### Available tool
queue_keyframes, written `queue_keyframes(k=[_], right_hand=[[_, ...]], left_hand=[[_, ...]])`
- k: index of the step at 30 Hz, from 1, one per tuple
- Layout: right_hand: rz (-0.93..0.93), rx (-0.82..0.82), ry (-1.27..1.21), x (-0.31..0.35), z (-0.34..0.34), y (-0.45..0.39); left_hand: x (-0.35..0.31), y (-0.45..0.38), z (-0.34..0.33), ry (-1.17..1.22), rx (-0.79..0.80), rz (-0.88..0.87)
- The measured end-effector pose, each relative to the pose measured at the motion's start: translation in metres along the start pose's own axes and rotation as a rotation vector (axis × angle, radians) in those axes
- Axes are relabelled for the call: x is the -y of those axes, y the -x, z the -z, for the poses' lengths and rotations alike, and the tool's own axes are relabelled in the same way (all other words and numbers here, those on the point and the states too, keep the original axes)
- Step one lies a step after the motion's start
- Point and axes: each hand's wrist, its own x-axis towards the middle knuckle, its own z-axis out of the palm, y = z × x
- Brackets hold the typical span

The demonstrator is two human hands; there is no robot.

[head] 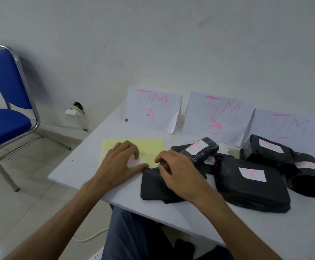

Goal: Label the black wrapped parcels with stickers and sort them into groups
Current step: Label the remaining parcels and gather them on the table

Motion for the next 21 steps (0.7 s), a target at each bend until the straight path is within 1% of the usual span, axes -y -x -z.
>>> queue_keyframes(k=[3, 6, 9, 12, 14, 16, 19, 21], right_hand=[[-0.001, -0.037, -0.049, 0.001, -0.015, -0.010], [-0.038, -0.024, -0.085, -0.001, -0.023, -0.016], [-0.054, -0.020, -0.104, -0.005, -0.028, -0.018], [-0.076, -0.008, -0.122, -0.005, -0.029, -0.021], [-0.094, 0.007, -0.138, -0.004, -0.028, -0.023], [-0.092, 0.032, -0.132, -0.001, -0.028, -0.026], [-0.083, 0.149, -0.046, 0.004, -0.027, -0.031], [-0.081, 0.219, 0.038, 0.009, -0.026, -0.033]], left_hand=[[0.000, -0.001, -0.001, -0.025, -0.035, -0.033], [-0.002, 0.001, 0.000, -0.037, -0.073, -0.060], [-0.007, 0.003, -0.001, -0.093, -0.119, -0.141], [-0.010, 0.003, 0.000, -0.066, -0.141, -0.195], [-0.011, 0.003, 0.003, -0.005, -0.166, -0.159], [-0.013, 0.004, 0.007, 0.080, -0.192, -0.085], [-0.015, 0.005, 0.012, 0.225, -0.223, 0.031], [-0.015, 0.005, 0.015, 0.352, -0.224, 0.141]])
